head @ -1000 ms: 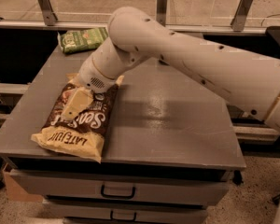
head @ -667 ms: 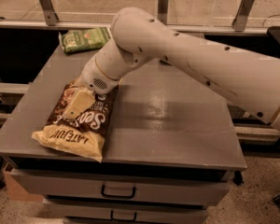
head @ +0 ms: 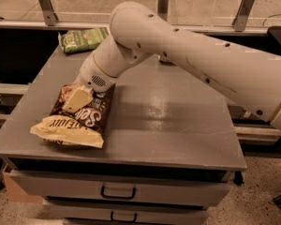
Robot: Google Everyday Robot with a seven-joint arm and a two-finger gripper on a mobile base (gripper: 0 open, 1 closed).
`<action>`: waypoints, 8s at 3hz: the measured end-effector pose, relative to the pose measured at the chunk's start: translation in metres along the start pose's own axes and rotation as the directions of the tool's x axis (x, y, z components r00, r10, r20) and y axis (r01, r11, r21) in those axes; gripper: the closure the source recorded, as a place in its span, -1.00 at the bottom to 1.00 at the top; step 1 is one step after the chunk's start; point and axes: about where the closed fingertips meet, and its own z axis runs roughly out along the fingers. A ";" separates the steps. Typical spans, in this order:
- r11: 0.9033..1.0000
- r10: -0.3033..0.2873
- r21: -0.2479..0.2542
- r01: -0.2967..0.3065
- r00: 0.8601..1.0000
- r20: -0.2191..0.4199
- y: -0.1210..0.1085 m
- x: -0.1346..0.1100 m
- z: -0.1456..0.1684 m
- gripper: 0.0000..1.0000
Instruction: Move brown chip bag near green jalapeno chip bag
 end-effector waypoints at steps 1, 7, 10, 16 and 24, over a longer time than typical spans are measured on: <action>1.000 0.000 0.000 0.000 1.000 0.000 0.000 0.000 0.000 1.00; 0.995 -0.084 0.063 0.082 0.996 0.021 0.006 -0.042 -0.042 -0.28; 0.974 -0.184 0.134 0.181 0.983 0.015 -0.003 -0.078 -0.087 0.21; 0.999 -0.020 0.027 0.019 0.999 0.038 -0.015 -0.015 -0.012 -0.19; 0.914 -0.298 0.289 0.284 0.955 0.002 -0.049 -0.087 -0.108 1.00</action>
Offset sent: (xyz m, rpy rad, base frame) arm -0.0075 -0.0410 0.2722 0.2604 -0.4847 0.0378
